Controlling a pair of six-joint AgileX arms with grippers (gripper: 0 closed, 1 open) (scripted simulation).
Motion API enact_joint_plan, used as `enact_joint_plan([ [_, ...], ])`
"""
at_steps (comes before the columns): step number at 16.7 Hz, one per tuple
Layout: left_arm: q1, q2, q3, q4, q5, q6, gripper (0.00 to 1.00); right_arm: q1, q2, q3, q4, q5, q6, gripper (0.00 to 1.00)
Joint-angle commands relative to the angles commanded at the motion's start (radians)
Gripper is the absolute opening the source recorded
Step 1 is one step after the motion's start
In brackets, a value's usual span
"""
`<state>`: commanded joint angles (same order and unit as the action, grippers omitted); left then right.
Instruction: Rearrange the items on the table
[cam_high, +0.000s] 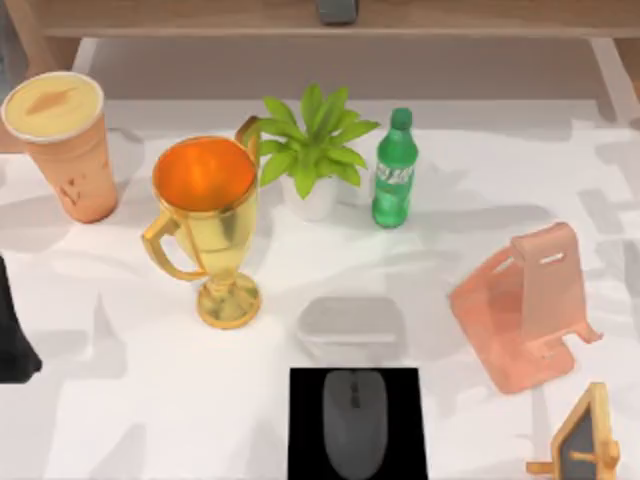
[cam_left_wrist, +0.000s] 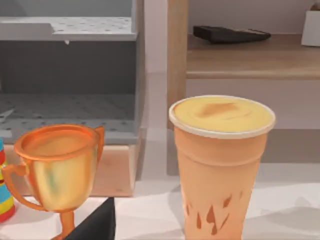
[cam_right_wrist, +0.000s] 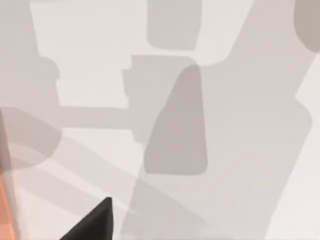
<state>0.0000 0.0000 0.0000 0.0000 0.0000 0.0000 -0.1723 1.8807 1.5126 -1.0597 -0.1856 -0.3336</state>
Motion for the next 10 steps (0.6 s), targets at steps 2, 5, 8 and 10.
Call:
enact_joint_plan([
  [2, 0.000, 0.000, 0.000, 0.000, 0.000, 0.000, 1.00, -0.140, 0.001, -0.058, 0.011, 0.050, 0.095, 1.00],
  [5, 0.000, 0.000, 0.000, 0.000, 0.000, 0.000, 1.00, -0.314, -0.002, -0.135, 0.036, 0.118, 0.192, 1.00],
  [8, 0.000, 0.000, 0.000, 0.000, 0.000, 0.000, 1.00, -0.420, -0.007, -0.185, 0.057, 0.164, 0.240, 1.00],
  [10, 0.000, 0.000, 0.000, 0.000, 0.000, 0.000, 1.00, -0.443, -0.009, -0.196, 0.063, 0.173, 0.250, 1.00],
])
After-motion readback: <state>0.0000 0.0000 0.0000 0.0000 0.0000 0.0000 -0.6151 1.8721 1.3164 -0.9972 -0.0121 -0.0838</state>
